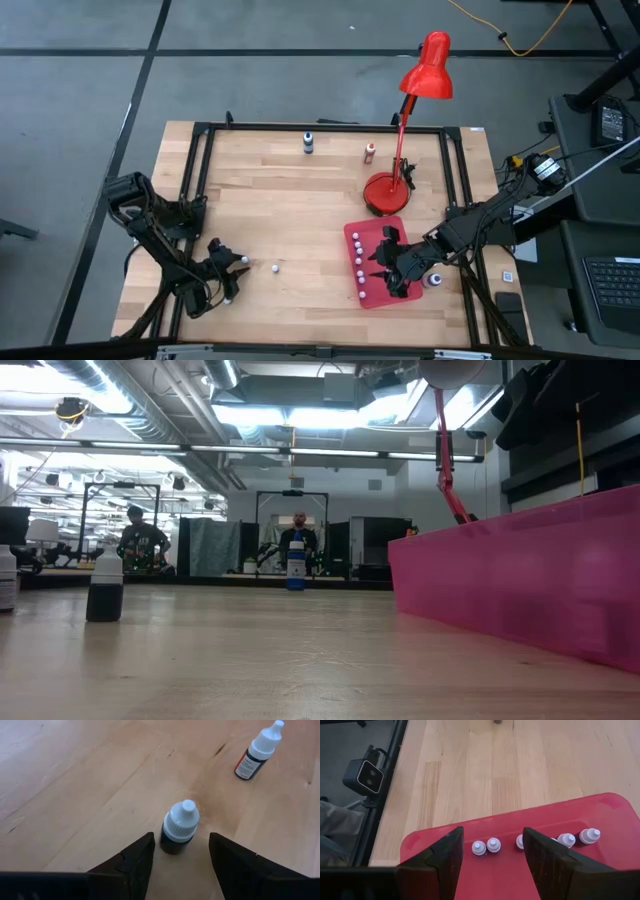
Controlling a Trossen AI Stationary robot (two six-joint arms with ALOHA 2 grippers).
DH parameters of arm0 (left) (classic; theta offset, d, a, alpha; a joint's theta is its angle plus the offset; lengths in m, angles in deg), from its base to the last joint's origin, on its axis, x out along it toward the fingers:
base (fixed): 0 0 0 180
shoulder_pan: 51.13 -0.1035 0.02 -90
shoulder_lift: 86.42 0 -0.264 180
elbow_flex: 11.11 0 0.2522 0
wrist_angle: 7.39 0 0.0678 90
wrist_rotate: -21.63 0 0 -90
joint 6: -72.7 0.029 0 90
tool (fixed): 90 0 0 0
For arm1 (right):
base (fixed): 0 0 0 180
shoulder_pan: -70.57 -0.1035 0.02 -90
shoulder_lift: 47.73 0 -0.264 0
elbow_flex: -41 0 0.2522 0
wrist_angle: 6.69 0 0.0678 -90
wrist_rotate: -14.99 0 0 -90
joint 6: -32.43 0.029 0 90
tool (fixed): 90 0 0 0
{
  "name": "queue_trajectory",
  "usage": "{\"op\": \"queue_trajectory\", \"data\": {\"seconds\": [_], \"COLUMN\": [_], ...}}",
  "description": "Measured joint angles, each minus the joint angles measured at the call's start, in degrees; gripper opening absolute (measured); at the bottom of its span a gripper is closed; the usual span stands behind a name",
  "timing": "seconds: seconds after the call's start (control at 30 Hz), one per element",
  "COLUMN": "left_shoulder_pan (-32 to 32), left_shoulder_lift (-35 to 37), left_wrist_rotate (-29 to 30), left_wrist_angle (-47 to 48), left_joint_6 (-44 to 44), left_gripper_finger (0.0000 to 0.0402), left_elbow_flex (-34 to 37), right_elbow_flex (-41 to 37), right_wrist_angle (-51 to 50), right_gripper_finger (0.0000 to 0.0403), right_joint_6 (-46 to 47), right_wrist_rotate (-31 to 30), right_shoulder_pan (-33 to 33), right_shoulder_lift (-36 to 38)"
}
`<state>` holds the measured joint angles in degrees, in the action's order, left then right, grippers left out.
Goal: Pick & Place food coloring
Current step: Put the small blue food coloring bottle into the red bin
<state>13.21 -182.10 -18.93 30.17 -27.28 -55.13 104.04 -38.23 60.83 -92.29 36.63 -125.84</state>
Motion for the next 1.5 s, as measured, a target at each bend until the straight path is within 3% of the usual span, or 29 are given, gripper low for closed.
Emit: {"op": "queue_trajectory", "data": {"seconds": [0.47, 0.7, 0.87, 1.23, 1.5], "left_shoulder_pan": [-1.07, -0.77, -1.9, -10.39, -22.35], "left_shoulder_lift": [0.02, 0.85, 5.86, 23.41, 30.65], "left_wrist_rotate": [0.76, 1.08, -1.01, -2.62, -10.47], "left_wrist_angle": [-0.47, -0.22, 0.41, 3.05, 3.29], "left_joint_6": [-2.52, -2.4, -1.14, 23.06, 46.5], "left_gripper_finger": [0.0146, 0.009, 0.0053, 0.0048, 0.0047], "left_elbow_flex": [0.04, 0.11, 0.23, -3.7, -13.95], "right_elbow_flex": [0.0, -0.02, -0.04, 0.38, 10.82], "right_wrist_angle": [-0.02, 0.8, 6.0, 14.94, 11.41], "right_gripper_finger": [0.0205, 0.0205, 0.0205, 0.0205, 0.0205], "right_joint_6": [0.02, 0.02, -0.6, -4.62, -12.07], "right_wrist_rotate": [-0.02, -0.24, -0.26, 0.7, 2.43], "right_shoulder_pan": [0.0, 0.02, 0.22, 4.58, 9.89], "right_shoulder_lift": [0.0, 0.0, 0.0, 0.0, 0.0]}}
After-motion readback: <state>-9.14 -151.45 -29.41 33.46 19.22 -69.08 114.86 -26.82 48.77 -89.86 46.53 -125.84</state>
